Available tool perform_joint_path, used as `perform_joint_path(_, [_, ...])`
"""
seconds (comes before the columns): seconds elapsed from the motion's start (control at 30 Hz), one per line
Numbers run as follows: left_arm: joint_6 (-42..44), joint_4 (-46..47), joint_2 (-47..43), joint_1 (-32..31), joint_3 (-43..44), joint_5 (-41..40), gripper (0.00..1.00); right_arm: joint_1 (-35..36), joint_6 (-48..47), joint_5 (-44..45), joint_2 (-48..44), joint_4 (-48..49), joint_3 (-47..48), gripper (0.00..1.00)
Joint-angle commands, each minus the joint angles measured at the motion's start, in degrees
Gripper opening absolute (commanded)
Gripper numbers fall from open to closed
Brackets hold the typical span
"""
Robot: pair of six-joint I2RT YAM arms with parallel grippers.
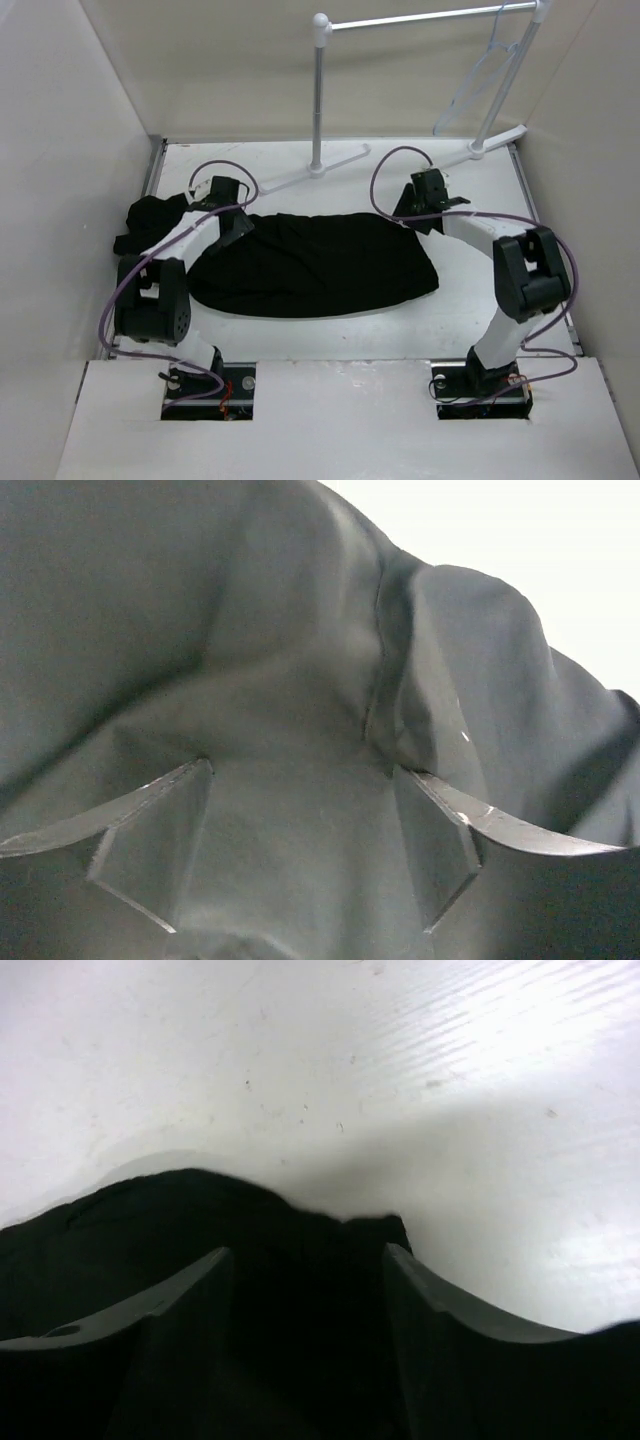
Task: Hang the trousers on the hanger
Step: Flatten out the trousers at the center of the board.
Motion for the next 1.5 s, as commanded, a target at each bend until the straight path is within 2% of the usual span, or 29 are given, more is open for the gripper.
perform_joint_path(0.0, [2.6,4.4,3.8,1.1,4.3,-2.7,0.73,1.2,-0.5,-1.6,4.0,0.7,4.6,0.6])
perform_joint_path(0.1, [2.8,4.9,8.6,1.3,6.0,-1.9,0.68,2.4,0.4,-1.2,5.5,-0.1,5.2,0.27])
perform_joint_path(0.13, [2.6,5.1,10.1,1.4,6.3,-1.3,0.55,2.4,1.1,-0.6,5.1,0.2,5.1,0.16])
perform_joint_path(0.17, [2.4,5.4,11.0,1.4,6.7,-1.0,0.36,2.4,1.7,0.2,4.1,0.6,5.0,0.08])
perform_joint_path(0.2, [2.1,5.6,11.3,1.3,7.0,-1.0,0.23,2.4,1.8,0.8,3.1,0.7,5.2,0.05])
perform_joint_path(0.27, [0.9,5.8,10.1,1.3,8.7,-0.5,0.08,2.4,1.6,2.2,-0.3,1.0,6.5,0.02])
perform_joint_path(0.47, [0.0,2.2,5.1,0.8,22.7,1.8,0.04,0.7,0.5,5.8,-12.6,0.0,10.4,0.0])
perform_joint_path(0.57, [-0.1,-0.2,1.3,-1.4,26.5,1.8,0.04,-0.1,0.2,6.2,-21.6,-1.2,7.4,0.0])
perform_joint_path(0.63, [-0.4,-0.4,-2.7,-2.4,23.9,1.4,0.04,-0.1,0.5,6.3,-26.3,-2.6,4.0,0.0])
perform_joint_path(0.77, [-3.2,-1.2,-17.3,-4.0,10.2,-1.6,0.05,2.6,2.4,8.2,-41.9,-5.2,-8.5,0.0])
perform_joint_path(0.8, [-3.4,-1.7,-20.7,-3.7,5.7,-2.9,0.06,3.5,3.4,8.5,-44.5,-5.8,-11.5,0.02])
perform_joint_path(0.87, [-3.7,-2.4,-22.0,-1.3,1.4,-3.0,0.11,3.6,5.5,7.0,-45.0,-6.3,-15.7,0.06])
perform_joint_path(0.9, [-3.8,-2.9,-20.9,1.6,1.2,-1.4,0.17,2.5,5.7,5.3,-42.9,-5.8,-16.0,0.08])
perform_joint_path(0.97, [-3.2,-1.9,-18.4,2.9,2.8,0.3,0.3,1.8,3.5,2.4,-36.5,-3.8,-12.8,0.18])
perform_joint_path(1.0, [-2.3,-1.2,-16.3,3.0,4.7,0.5,0.41,1.9,0.5,1.8,-31.9,-2.4,-10.0,0.24])
perform_joint_path(1.03, [-1.1,-0.5,-13.9,2.9,6.9,0.5,0.54,2.1,-2.4,1.5,-27.2,-1.0,-6.8,0.37])
perform_joint_path(1.07, [0.6,0.7,-11.3,2.9,9.0,0.5,0.63,2.3,-5.0,0.9,-21.6,0.0,-3.3,0.5])
perform_joint_path(1.17, [2.1,2.3,-4.7,4.0,12.3,0.4,0.69,2.4,-6.6,0.7,-10.3,-0.9,3.0,0.63])
perform_joint_path(1.3, [2.6,1.5,7.1,7.5,17.6,1.7,0.7,2.1,-4.7,1.5,0.6,-3.6,7.9,0.68])
perform_joint_path(1.47, [3.0,0.3,16.4,10.0,19.9,3.8,0.7,4.0,-3.3,1.4,7.2,-6.8,10.8,0.72])
